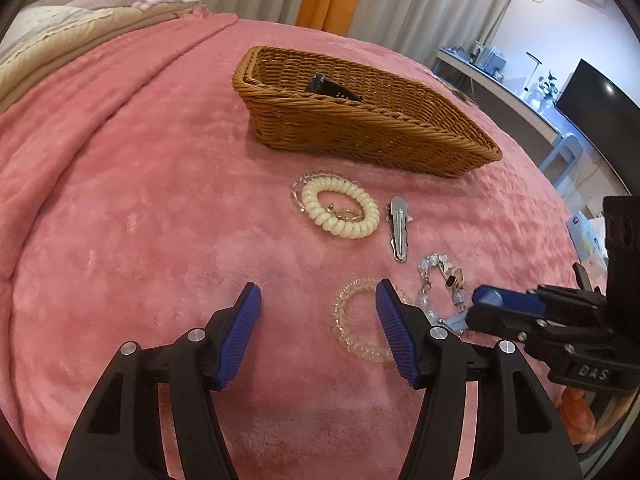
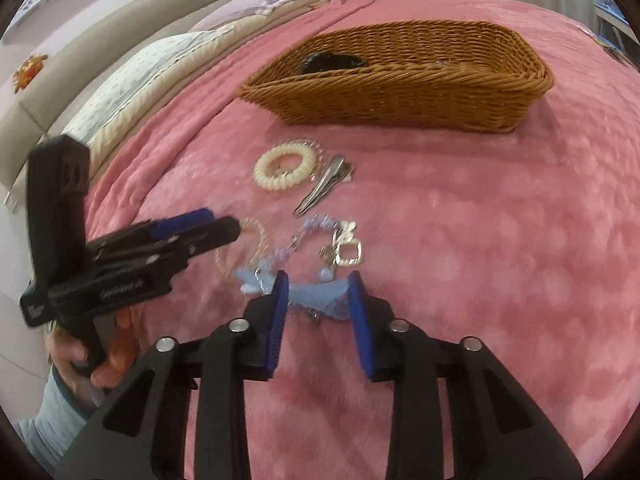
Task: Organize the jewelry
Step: 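Grasp the clear coil bracelet with the left tool while the right tool grasps the blue hair clip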
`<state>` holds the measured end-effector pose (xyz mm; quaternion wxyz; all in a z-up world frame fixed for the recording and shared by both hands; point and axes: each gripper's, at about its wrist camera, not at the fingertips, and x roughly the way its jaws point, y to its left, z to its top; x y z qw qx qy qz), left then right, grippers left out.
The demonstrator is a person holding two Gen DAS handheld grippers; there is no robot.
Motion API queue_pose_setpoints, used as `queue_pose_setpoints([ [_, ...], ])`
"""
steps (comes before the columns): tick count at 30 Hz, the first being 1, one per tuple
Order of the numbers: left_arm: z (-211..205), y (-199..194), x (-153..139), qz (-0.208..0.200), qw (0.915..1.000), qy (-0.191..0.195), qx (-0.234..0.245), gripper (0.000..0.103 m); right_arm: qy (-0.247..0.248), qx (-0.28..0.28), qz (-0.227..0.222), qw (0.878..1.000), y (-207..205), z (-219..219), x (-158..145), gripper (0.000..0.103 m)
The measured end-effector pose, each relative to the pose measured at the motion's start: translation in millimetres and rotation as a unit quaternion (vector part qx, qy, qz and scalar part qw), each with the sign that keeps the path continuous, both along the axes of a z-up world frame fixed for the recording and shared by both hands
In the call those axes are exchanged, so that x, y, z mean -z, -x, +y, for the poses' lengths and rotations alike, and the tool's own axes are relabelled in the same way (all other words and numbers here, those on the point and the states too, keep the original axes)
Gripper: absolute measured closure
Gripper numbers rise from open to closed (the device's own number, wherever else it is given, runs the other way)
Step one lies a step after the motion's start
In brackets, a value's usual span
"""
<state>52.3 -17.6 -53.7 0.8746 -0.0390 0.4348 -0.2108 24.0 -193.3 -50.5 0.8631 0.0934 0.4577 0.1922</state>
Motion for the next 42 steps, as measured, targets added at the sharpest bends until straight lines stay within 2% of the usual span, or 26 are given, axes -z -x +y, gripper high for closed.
queue_pose_setpoints([
  [7,-4.1,3.0,2.6,0.002,0.9999,-0.012,0.006,0.047,0.027,0.002,-0.022,0.999,18.5,3.1,-7.1,0.086],
  [10,-6.1,4.7,3.4,0.001,0.9998,-0.018,0.010,0.053,0.037,0.016,-0.034,0.999,27.3,-1.6,-10.8,0.086],
  [17,-5.7,5.8,5.4,0.001,0.9999,-0.012,0.010,0.054,0.022,0.106,-0.052,0.993,53.7,-49.2,-22.5,0.086],
  [19,-6.6,5.8,5.9,0.000,0.9998,-0.014,0.011,0.054,0.021,0.133,-0.049,0.990,61.6,-62.8,-21.1,0.089],
  [23,-7.3,5.8,6.1,0.000,0.9998,-0.018,0.012,0.054,0.010,0.133,-0.028,0.991,72.3,-68.1,-10.4,0.089],
  [27,-8.1,5.8,6.2,-0.001,0.9997,-0.019,0.015,0.054,-0.002,0.099,-0.004,0.995,79.1,-61.8,-2.6,0.088],
  [29,-8.0,6.2,6.3,-0.001,0.9997,-0.019,0.016,0.054,0.002,0.084,-0.005,0.996,83.8,-57.8,-4.7,0.083],
  [31,-7.9,5.9,6.6,-0.001,0.9997,-0.019,0.016,0.054,0.014,0.080,-0.019,0.996,88.8,-54.8,-11.2,0.064],
  [32,-7.8,5.9,6.7,-0.002,0.9997,-0.019,0.016,0.054,0.024,0.081,-0.034,0.996,91.6,-54.5,-16.0,0.050],
  [36,-7.9,6.1,7.1,-0.005,0.9996,-0.021,0.016,0.054,0.061,0.068,-0.042,0.995,84.0,-49.9,-18.7,0.049],
  [42,-8.4,6.5,7.7,-0.005,0.9997,-0.018,0.016,0.054,0.136,0.007,-0.035,0.990,61.2,-21.3,-2.6,0.050],
])
